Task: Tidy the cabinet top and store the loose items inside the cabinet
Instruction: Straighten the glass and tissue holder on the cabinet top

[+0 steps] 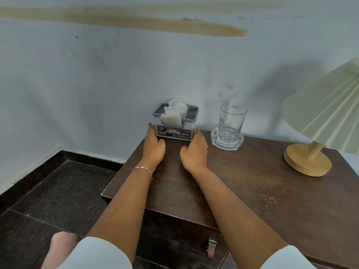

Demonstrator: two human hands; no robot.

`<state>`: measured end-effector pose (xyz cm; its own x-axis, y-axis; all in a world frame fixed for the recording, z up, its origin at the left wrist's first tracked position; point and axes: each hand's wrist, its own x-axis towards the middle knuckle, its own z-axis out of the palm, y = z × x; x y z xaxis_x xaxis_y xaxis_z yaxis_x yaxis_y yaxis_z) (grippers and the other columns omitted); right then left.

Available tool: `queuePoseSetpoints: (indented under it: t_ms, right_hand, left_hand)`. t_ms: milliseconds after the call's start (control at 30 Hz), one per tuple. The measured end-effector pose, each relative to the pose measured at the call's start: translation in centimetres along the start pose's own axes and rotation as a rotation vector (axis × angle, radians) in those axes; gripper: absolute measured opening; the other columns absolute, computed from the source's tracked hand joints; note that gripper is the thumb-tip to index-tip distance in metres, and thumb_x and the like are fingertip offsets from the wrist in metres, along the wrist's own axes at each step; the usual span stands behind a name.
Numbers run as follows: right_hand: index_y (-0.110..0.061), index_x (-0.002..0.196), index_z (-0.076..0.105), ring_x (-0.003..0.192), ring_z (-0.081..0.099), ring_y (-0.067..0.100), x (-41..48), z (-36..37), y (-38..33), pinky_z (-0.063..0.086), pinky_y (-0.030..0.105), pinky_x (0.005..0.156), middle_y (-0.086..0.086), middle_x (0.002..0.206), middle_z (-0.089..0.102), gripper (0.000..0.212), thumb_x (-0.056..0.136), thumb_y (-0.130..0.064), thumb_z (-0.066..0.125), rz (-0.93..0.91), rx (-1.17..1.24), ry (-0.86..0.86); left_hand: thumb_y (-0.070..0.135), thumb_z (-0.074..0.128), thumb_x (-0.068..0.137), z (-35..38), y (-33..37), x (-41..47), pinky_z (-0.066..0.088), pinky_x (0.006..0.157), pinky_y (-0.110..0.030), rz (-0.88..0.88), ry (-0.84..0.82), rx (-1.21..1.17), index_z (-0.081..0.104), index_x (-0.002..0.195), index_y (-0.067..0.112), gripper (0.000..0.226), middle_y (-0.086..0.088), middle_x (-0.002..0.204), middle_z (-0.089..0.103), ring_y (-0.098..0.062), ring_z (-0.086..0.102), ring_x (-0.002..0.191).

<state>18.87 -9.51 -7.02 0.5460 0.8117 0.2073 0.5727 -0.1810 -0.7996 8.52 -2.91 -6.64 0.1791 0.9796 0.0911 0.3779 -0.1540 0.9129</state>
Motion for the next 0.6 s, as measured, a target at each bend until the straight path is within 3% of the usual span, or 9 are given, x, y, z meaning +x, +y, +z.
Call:
queuePoseSetpoints:
  t_ms: [133, 367, 500, 600]
  right_hand:
    - [-0.002, 0.149, 0.022, 0.143, 0.024, 0.024, -2.1, -1.3, 0.1, 0.018, 0.031, 0.119, 0.015, 0.152, 0.031, 0.072, 0.084, -0.006, 0.055, -0.015, 0.044, -0.045]
    - [-0.017, 0.127, 0.055, 0.121, 0.051, 0.019, -6.2, -8.0, 3.7, 0.038, 0.036, 0.107, 0.002, 0.129, 0.054, 0.045, 0.083, -0.013, 0.060, 0.025, 0.083, 0.098]
    - [-0.015, 0.114, 0.063, 0.110, 0.057, 0.022, -6.8, -13.6, 7.7, 0.043, 0.039, 0.101, 0.006, 0.116, 0.062, 0.037, 0.077, -0.008, 0.063, 0.108, 0.053, 0.270]
    - [-0.015, 0.111, 0.063, 0.109, 0.058, 0.021, -7.1, -17.1, 10.1, 0.045, 0.037, 0.098, 0.004, 0.113, 0.064, 0.035, 0.076, -0.008, 0.064, 0.170, 0.075, 0.358]
  left_hand:
    - [-0.004, 0.044, 0.088, 0.4, 0.9, -2.9, 0.015, 0.121, -0.037, 0.004, 0.061, 0.027, 0.012, 0.152, 0.011, 0.073, -0.009, 0.159, 0.014, -0.022, 0.014, 0.147]
    - [0.010, 0.056, 0.082, 5.1, 3.9, -8.2, 0.028, 0.107, -0.041, 0.073, 0.099, 0.176, 0.040, 0.132, 0.011, 0.052, -0.012, 0.140, 0.029, -0.031, 0.029, 0.131]
    - [0.010, 0.062, 0.079, 10.5, 6.3, -11.3, 0.028, 0.101, -0.027, 0.233, -0.030, 0.130, 0.054, 0.117, 0.011, 0.039, -0.010, 0.124, 0.050, -0.026, 0.044, 0.119]
    - [0.005, 0.061, 0.079, 14.5, 8.1, -13.5, 0.041, 0.102, -0.034, 0.234, -0.224, 0.011, 0.058, 0.117, 0.008, 0.038, -0.008, 0.118, 0.056, -0.024, 0.053, 0.113]
